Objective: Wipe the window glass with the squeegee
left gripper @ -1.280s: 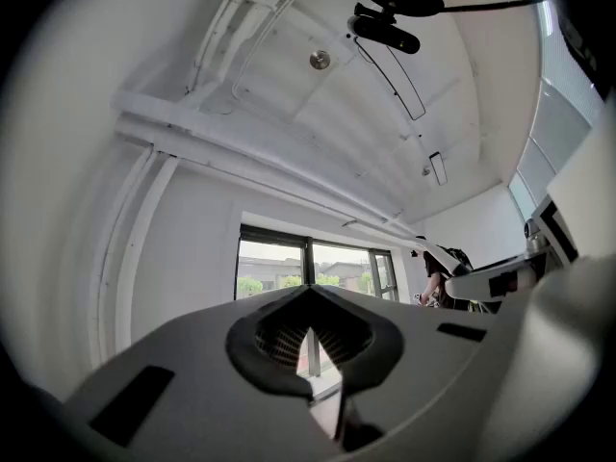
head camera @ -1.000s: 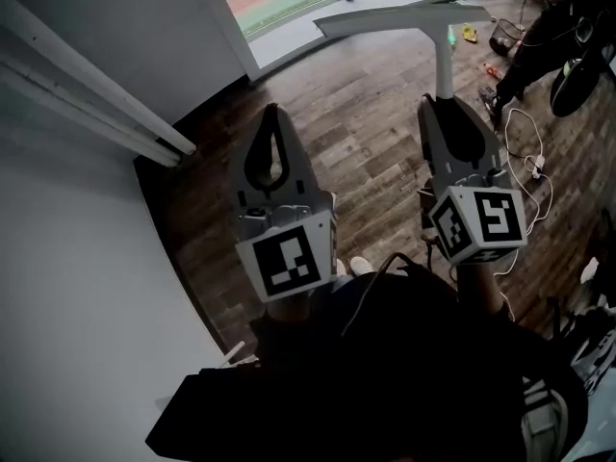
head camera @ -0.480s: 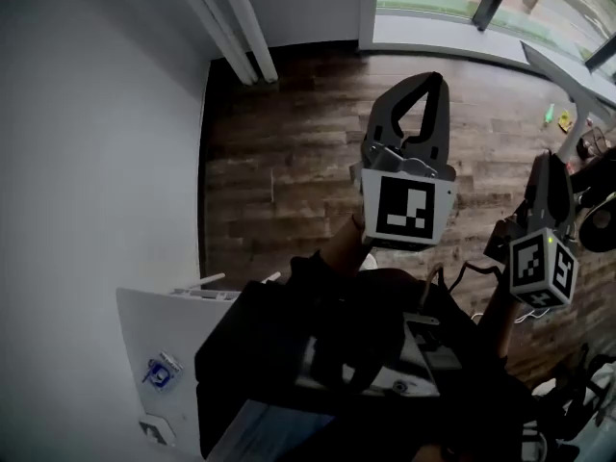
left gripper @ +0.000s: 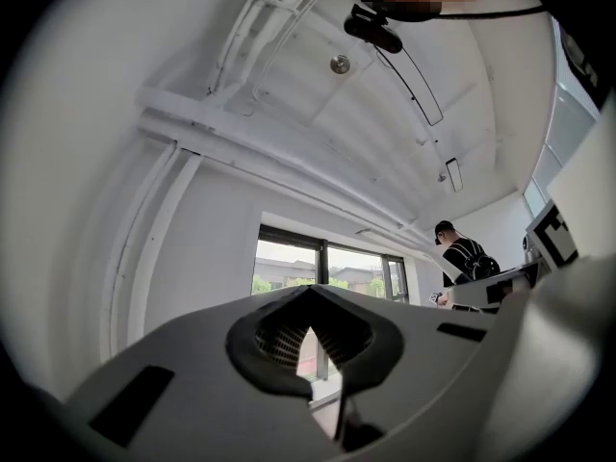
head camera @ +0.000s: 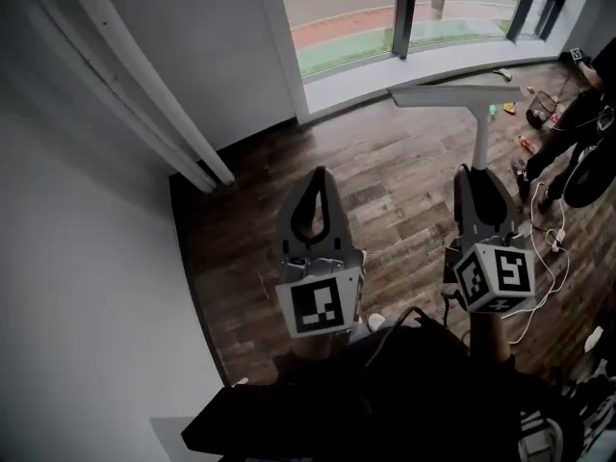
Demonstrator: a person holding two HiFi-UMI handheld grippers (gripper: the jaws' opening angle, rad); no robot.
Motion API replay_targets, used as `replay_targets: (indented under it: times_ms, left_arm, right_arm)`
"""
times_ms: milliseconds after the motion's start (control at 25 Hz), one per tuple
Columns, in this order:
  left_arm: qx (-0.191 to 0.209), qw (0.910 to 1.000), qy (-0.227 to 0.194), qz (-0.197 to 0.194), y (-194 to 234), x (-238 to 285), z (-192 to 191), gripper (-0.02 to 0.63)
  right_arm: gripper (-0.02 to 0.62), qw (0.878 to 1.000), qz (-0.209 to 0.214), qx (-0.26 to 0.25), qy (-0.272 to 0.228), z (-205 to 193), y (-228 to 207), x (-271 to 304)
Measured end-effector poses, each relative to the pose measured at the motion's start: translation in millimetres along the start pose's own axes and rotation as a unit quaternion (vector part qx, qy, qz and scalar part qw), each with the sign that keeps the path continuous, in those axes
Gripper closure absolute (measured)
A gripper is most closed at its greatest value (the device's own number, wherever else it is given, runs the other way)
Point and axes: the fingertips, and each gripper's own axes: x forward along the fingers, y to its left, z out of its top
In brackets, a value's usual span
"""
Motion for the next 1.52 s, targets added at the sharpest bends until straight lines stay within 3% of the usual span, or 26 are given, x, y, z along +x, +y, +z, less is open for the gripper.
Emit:
replay_targets:
  times_ms: [200,400,520,800,1000,1240,1520]
  left_arm:
    - [-0.004,0.9997,0.009,-0.021,9.5,24.2,-12.4,0.607]
    - [-0.009,0.9993,-0.014,-0.033,5.4,72.3,-23.4,0.607]
    - [-0.007,0.9984,-0.005,-0.056,-8.1,116.3,-44.8,0.607]
    - [-0.022,0.9981,-0.012,-0.057,-47.5,260.9,-70.9,0.607]
    - [-0.030,0.9976,-0.053,-0.032,-63.8,344.3,-76.2,0.607]
    - [0.005,0.9996,-0.007,0.028,-56.6,431.6,-102.8,0.607]
    - [0.037,0.9975,-0.014,0.058,-18.7,546.4,-130.4,0.607]
  right_arm:
    - [0.503,1.000,-0.014,0.009,-0.003,-5.2,2.2,27.6]
    - [0.503,1.000,-0.015,0.006,-0.002,-14.0,-19.9,69.6]
    - [0.503,1.000,-0.007,0.013,-0.009,-20.8,-43.1,113.4]
    - [0.503,1.000,0.012,0.000,-0.007,-7.7,-129.2,239.7]
    - [0.503,0.999,0.020,-0.017,-0.018,-1.1,-187.6,309.1]
    - [0.503,0.999,0.028,-0.012,-0.014,-4.1,-224.3,377.8]
    - [0.503,0.999,0.037,-0.009,-0.011,-19.6,-237.3,504.6]
